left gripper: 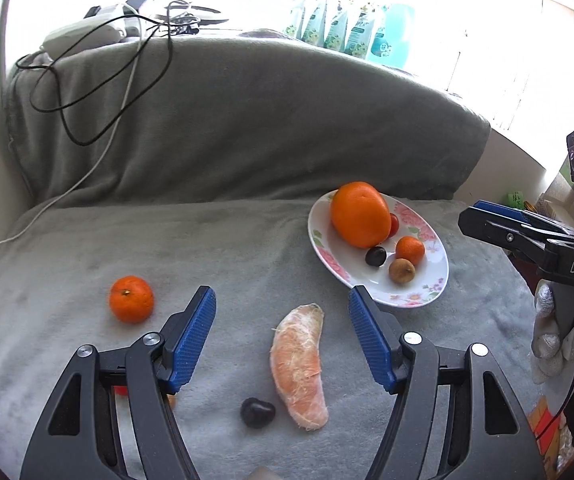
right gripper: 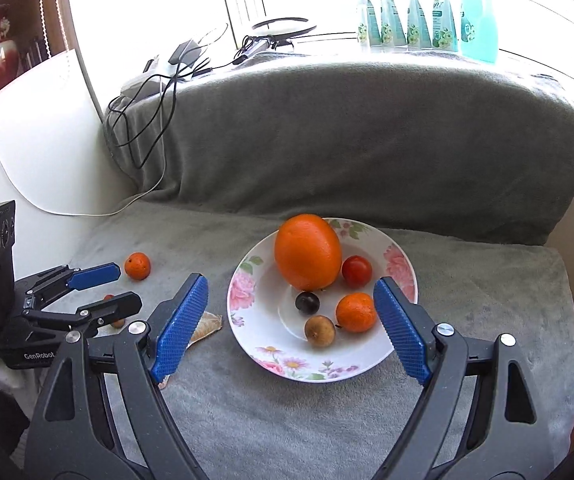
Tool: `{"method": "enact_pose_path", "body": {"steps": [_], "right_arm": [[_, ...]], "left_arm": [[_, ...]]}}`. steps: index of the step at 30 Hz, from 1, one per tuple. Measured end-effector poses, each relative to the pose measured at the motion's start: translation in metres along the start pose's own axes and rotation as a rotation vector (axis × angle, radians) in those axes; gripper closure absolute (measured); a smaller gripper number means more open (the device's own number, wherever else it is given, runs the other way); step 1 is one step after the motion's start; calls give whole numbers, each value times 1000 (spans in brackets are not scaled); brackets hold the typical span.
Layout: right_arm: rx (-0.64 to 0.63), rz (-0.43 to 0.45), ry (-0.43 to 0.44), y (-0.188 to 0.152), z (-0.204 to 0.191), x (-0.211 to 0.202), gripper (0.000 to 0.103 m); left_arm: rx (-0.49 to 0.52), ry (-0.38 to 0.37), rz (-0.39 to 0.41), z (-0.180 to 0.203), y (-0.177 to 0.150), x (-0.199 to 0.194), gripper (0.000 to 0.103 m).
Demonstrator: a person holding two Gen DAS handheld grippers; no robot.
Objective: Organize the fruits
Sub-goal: 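Withdraw both open tools from the plate toward the remaining fruits, then grasp the red cherry tomato with the left tool while the right tool grasps the second dark plum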
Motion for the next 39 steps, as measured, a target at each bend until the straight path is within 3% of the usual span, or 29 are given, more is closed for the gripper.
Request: {"method": "enact_pose_path", "body": {"steps": [10, 18, 22, 34, 39], "right_arm": [[-79, -37, 79, -16, -45, 3, 16], [-195, -76, 160, -31, -89, 9, 16], [-250, -91, 190, -37, -110, 14, 16], [-379, -169, 260, -59, -145, 39, 16], [-432, -232, 294, -70, -157, 51, 33]], "left_arm": [[-74, 112, 23, -63, -15, -34, 35], [-123, 160, 11, -96, -34, -44, 35], [-136, 169, 9, -105, -40, -47, 35], [-161, 126, -25, -115, -56, -38, 56], [-166, 99, -45, -115, -61, -32, 62]]}}
Point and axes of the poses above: each gripper's, at about its wrist camera, not at the fingertips, and x roughly the way its jaws point, z to its right, y to its top, the point moved 3 cm from there along x, roughly the way its jaws point, and after that the axes turned 1 degree about z, right-handed, at the moved point
